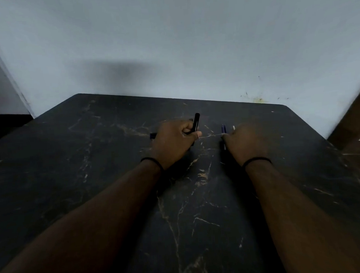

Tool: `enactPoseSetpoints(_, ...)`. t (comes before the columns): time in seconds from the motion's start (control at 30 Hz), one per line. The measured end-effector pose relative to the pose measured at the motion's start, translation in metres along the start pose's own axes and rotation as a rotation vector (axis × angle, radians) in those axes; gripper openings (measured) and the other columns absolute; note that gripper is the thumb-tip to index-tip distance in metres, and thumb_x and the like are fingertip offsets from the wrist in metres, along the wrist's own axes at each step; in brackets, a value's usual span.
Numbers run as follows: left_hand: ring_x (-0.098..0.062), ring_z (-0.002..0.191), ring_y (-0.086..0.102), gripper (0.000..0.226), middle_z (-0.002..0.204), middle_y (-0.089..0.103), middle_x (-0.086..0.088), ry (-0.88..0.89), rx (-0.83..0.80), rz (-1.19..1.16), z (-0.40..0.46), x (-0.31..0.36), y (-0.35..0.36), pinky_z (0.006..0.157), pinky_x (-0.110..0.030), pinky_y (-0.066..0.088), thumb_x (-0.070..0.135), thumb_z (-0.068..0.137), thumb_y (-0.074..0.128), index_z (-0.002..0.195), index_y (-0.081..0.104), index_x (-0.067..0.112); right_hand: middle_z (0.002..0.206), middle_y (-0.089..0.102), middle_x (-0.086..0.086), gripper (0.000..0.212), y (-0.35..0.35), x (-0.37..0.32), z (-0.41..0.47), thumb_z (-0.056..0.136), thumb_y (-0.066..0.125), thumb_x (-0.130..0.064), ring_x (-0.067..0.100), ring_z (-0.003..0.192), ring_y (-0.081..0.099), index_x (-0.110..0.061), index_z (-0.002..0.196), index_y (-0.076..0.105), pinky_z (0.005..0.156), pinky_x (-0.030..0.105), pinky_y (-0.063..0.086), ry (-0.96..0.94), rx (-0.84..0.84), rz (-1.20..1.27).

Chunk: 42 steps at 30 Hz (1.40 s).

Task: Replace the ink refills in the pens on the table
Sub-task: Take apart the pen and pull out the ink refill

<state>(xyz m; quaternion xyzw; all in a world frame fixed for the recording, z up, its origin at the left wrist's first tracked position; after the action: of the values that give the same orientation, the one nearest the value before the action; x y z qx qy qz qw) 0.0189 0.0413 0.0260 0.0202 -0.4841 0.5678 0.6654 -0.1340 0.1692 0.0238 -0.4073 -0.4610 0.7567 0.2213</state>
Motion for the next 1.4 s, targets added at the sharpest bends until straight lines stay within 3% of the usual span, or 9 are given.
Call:
enactPoseSetpoints(0.2,-0.023,0.068,0.07,0.02,0.076,0.073,-0.008,-0.006,0.007,0.001,0.0,0.001,0.001,0.068,-0.045,0.059,0.026,0.083,0.077,0.083,0.073,0.007,0.112,0.066,0.014,0.035,0.004,-0.012,-0.009,0.093,0.057,-0.037,0.035,0.102,0.064,-0.009,0.109,0.067,0.087,0.041,0.054,-0.022,-0.004,-0.058)
enactPoseSetpoints(0.37,-0.025,0.071,0.07,0.022,0.077,0.073,-0.01,-0.003,0.015,0.015,0.001,0.0,0.001,0.069,-0.045,0.058,0.025,0.082,0.077,0.083,0.072,0.004,0.108,0.069,0.013,0.032,0.006,-0.03,-0.017,0.091,0.061,-0.039,0.033,0.099,0.066,-0.01,0.102,0.069,0.077,0.034,0.05,-0.089,0.074,-0.098)
enactPoseSetpoints(0.6,-0.02,0.072,0.069,0.017,0.077,0.074,-0.006,0.0,0.024,0.005,0.001,-0.002,0.001,0.07,-0.043,0.058,0.024,0.081,0.078,0.082,0.073,0.007,0.116,0.067,0.016,0.04,0.006,-0.031,-0.014,0.095,0.057,-0.043,0.035,0.107,0.064,-0.007,0.109,0.068,0.084,0.036,0.05,-0.069,0.042,-0.043)
enactPoseSetpoints(0.73,-0.022,0.071,0.069,0.019,0.076,0.073,-0.007,0.007,0.03,0.006,0.001,-0.002,0.002,0.069,-0.044,0.058,0.025,0.081,0.078,0.08,0.073,0.007,0.095,0.07,0.018,0.045,0.005,-0.024,-0.008,0.098,0.049,-0.043,0.036,0.089,0.067,-0.004,0.092,0.071,0.078,0.037,0.054,-0.061,0.02,0.114)
enactPoseSetpoints(0.83,-0.015,0.071,0.069,0.014,0.077,0.074,-0.001,0.008,0.03,0.0,0.001,-0.001,0.0,0.07,-0.04,0.059,0.026,0.081,0.078,0.082,0.074,0.012,0.07,0.06,0.006,0.043,0.001,-0.022,-0.007,0.101,0.046,-0.04,0.022,0.063,0.058,-0.008,0.079,0.065,0.056,0.028,0.039,-0.058,0.115,0.206)
enactPoseSetpoints(0.9,-0.01,0.071,0.069,0.01,0.077,0.075,0.003,0.003,0.03,-0.012,0.001,-0.001,0.0,0.069,-0.034,0.058,0.025,0.081,0.078,0.082,0.075,0.016,0.071,0.054,0.0,0.035,-0.003,-0.023,-0.008,0.103,0.044,-0.037,0.015,0.06,0.048,-0.013,0.083,0.06,0.052,0.027,0.027,-0.053,0.21,0.268)
enactPoseSetpoints(1.0,-0.004,0.073,0.068,0.006,0.076,0.073,0.008,-0.004,0.024,-0.022,0.0,0.0,-0.001,0.068,-0.028,0.056,0.025,0.081,0.078,0.083,0.075,0.02,0.08,0.053,-0.001,0.025,-0.006,-0.027,-0.01,0.104,0.046,-0.032,0.013,0.068,0.045,-0.014,0.09,0.057,0.054,0.025,0.023,-0.134,0.33,0.374)
enactPoseSetpoints(1.27,-0.021,0.071,0.069,0.019,0.078,0.073,-0.006,-0.021,-0.015,0.061,0.002,-0.001,-0.002,0.07,-0.046,0.059,0.03,0.085,0.073,0.086,0.072,0.011,0.086,0.062,-0.007,0.008,-0.007,-0.037,-0.017,0.093,0.065,-0.02,0.008,0.076,0.058,-0.015,0.096,0.059,0.067,0.023,0.045,-0.279,0.424,0.689)
enactPoseSetpoints(1.4,-0.021,0.071,0.069,0.019,0.079,0.073,-0.006,-0.032,-0.03,0.074,0.003,-0.002,-0.002,0.07,-0.045,0.059,0.03,0.087,0.072,0.09,0.072,0.011,0.082,0.065,-0.001,0.034,-0.007,-0.039,-0.019,0.09,0.068,-0.014,0.01,0.072,0.062,-0.02,0.119,0.051,0.066,0.018,0.05,-0.326,0.426,0.798)
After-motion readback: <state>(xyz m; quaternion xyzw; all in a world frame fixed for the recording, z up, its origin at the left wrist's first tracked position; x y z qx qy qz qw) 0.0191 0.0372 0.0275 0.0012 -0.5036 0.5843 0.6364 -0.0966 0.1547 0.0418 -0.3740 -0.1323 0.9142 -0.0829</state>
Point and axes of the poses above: each hand's wrist, its own z-axis towards the middle knuckle, its own y-axis out of the palm, x = y × z, the point moved 3 cm from there along z, towards the middle knuckle
